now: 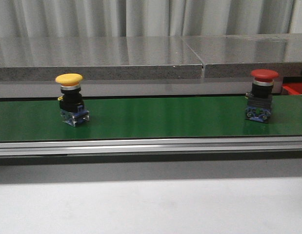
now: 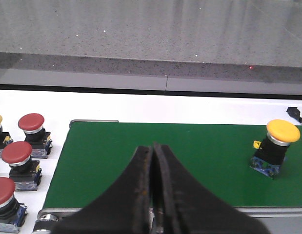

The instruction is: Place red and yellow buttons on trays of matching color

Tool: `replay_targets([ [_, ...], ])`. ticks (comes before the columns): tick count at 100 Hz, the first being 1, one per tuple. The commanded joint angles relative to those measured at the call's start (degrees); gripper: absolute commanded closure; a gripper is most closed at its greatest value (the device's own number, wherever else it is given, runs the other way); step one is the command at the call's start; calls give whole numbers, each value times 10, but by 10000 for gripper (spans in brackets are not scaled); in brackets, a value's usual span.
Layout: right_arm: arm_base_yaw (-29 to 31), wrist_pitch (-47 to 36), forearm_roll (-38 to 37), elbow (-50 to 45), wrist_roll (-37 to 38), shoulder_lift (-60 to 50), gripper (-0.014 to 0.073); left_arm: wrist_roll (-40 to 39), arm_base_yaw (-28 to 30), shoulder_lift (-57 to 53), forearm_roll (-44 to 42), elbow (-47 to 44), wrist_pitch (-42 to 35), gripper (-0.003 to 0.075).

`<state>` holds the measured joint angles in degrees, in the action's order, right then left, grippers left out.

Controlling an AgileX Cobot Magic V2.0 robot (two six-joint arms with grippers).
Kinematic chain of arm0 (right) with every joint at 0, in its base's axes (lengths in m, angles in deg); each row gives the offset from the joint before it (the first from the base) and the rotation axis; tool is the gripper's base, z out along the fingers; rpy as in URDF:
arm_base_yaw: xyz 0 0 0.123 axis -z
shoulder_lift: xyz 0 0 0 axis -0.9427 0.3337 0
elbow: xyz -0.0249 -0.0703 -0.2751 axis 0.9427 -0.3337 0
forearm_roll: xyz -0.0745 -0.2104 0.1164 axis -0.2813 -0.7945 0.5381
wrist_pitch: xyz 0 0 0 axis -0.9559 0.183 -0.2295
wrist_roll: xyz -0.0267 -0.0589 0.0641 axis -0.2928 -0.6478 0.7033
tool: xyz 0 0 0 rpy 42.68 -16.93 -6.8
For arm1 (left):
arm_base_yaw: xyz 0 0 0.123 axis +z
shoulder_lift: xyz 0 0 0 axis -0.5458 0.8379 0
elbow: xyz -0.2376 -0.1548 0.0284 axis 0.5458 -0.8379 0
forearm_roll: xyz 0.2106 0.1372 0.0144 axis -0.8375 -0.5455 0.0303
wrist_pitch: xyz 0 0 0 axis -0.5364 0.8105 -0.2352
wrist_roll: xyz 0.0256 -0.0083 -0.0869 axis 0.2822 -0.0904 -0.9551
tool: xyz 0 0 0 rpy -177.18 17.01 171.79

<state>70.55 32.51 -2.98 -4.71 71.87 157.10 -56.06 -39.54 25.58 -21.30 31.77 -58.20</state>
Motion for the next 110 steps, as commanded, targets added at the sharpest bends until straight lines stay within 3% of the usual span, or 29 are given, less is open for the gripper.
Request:
replay_targets([
  [1, 0, -30, 21, 37, -24, 13, -41, -1, -5, 3, -2, 15, -46, 739],
  [60, 0, -36, 21, 132, -60, 164, -30, -1, -5, 3, -2, 15, -46, 739],
  [67, 0, -35, 21, 132, -60, 167, 55, -1, -5, 3, -2, 15, -46, 739],
  [81, 0, -22, 21, 135, -60, 167, 391, -1, -5, 3, -2, 15, -46, 739],
  [86, 1, -12, 21, 142, -60, 167, 460, -1, -5, 3, -2, 15, -46, 739],
  [110, 32, 38, 6, 234, -60, 173, 479, -1, -5, 3, -2, 15, -46, 739],
])
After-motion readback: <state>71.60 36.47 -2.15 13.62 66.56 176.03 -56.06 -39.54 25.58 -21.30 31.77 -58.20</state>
